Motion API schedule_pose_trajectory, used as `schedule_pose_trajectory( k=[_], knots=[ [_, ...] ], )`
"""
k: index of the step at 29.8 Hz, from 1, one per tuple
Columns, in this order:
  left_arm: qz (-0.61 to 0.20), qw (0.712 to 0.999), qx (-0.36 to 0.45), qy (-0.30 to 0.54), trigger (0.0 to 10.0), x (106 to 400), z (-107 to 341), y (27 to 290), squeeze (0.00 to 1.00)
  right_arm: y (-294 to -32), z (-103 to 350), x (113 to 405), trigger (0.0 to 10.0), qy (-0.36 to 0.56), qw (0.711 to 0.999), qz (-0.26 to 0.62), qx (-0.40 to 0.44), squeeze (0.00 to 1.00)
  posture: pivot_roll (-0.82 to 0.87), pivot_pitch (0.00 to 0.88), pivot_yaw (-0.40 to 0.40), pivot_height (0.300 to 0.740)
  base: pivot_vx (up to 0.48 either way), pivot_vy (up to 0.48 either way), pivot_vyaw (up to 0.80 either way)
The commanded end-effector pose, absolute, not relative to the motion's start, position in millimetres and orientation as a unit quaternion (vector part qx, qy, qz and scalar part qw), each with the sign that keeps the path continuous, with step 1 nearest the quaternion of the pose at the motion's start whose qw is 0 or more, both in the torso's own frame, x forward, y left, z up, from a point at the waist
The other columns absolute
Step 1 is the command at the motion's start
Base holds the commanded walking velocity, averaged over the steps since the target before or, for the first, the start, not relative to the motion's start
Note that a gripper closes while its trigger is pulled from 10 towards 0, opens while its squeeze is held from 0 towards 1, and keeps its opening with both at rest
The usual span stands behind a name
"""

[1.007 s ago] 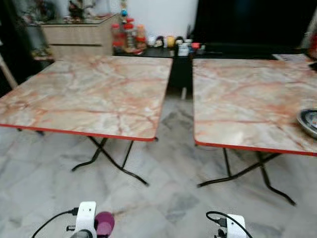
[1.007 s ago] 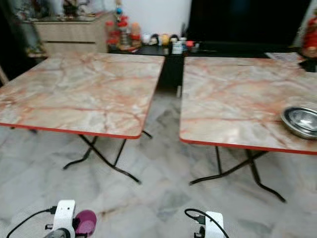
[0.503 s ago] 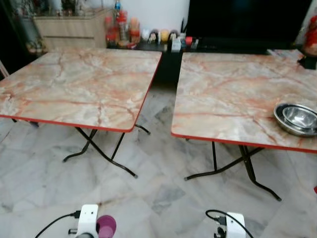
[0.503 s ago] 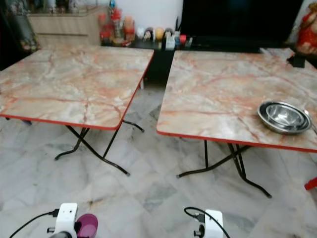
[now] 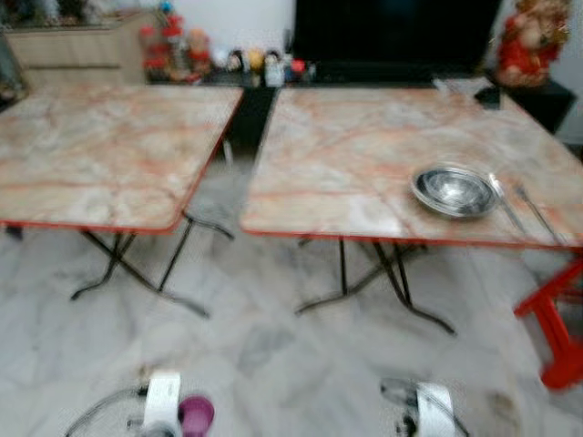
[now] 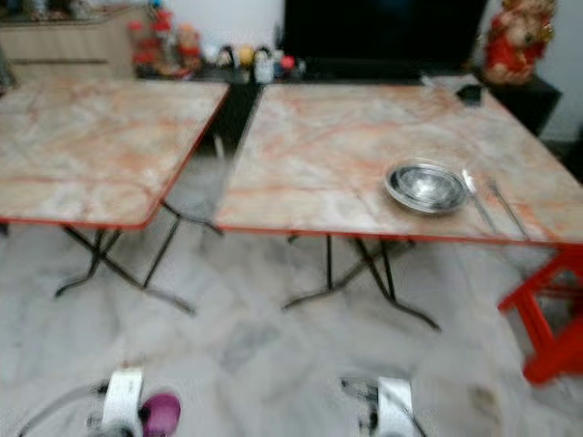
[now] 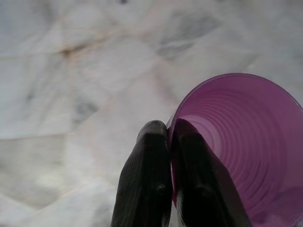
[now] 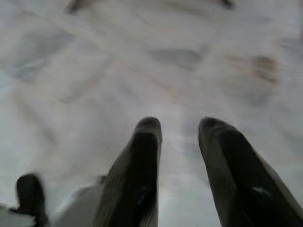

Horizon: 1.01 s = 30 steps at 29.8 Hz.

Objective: Setting the table

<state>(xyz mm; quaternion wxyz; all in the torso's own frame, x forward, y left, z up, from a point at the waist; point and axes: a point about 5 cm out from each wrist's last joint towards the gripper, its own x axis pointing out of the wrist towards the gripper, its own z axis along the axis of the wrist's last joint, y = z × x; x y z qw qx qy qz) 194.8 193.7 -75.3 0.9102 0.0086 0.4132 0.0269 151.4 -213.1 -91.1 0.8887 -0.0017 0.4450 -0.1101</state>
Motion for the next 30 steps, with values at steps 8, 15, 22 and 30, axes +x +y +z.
schedule_pose_trajectory(
  k=[8, 15, 22, 30],
  knots=[
    [-0.012, 0.935, 0.024, 0.353, 10.0, 215.8, -61.3, 186.2, 0.00, -203.0, -83.9, 169.2, 10.0, 0.407, 0.909, -0.093, 0.019, 0.00, -0.02, 0.000, -0.001, 0.740, 0.000, -0.232, 0.00],
    [-0.072, 0.942, 0.023, 0.328, 10.0, 226.3, -55.6, 160.5, 0.00, -198.3, -83.8, 170.9, 10.0, 0.404, 0.910, -0.089, 0.022, 0.00, -0.02, 0.000, 0.003, 0.740, 0.000, 0.000, 0.00],
    [-0.067, 0.927, 0.042, 0.366, 10.0, 209.6, -66.7, 169.7, 0.00, -198.6, -83.8, 170.8, 10.0, 0.404, 0.910, -0.089, 0.022, 0.00, -0.03, 0.000, 0.010, 0.740, 0.102, 0.000, 0.00],
    [-0.059, 0.924, 0.044, 0.376, 10.0, 205.0, -69.1, 175.6, 0.00, -200.7, -84.9, 167.9, 10.0, 0.408, 0.908, -0.092, 0.021, 0.00, -0.02, 0.000, 0.005, 0.740, 0.413, 0.000, 0.00]
  ],
)
